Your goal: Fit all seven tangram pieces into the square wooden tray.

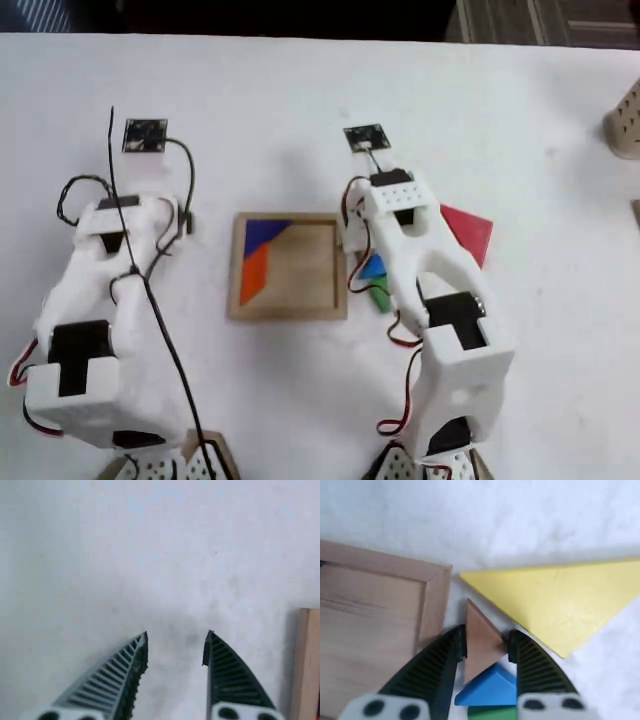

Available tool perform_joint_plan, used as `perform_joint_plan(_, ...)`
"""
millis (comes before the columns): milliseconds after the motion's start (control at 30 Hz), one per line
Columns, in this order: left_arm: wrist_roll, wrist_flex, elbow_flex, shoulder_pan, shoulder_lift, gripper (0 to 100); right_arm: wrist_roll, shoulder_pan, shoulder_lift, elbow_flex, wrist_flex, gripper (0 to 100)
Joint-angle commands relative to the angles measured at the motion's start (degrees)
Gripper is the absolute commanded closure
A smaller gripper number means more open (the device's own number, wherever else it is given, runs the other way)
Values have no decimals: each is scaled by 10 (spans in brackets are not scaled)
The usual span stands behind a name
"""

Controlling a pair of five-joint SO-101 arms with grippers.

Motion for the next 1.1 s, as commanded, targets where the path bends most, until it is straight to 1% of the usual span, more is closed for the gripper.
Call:
perform_joint_plan(0, 4, 3, -30, -7, -3, 807, 3, -6, -4, -23, 18, 946)
perform_joint_plan(233, 4, 3, -31, -7, -3, 806, 4, -6, -75, -21, 56, 946)
perform_joint_plan(467, 4, 2, -32, -7, -3, 806, 0, -27, -138, -18, 107, 946)
perform_joint_plan(600, 4, 0, -33, -7, -3, 806, -45, -69, -141, -18, 114, 944)
perform_joint_plan(700, 4, 0, -33, -7, -3, 806, -67, -118, -138, -18, 108, 943)
perform_joint_plan(833, 4, 0, -33, -6, -3, 806, -98, -168, -109, -18, 58, 943)
perform_joint_plan(967, 4, 0, -33, -6, -3, 806, -109, -182, -58, -23, 5, 942)
perform_joint_plan(1067, 4, 0, -33, -6, -3, 806, -107, -183, -38, -40, 10, 920)
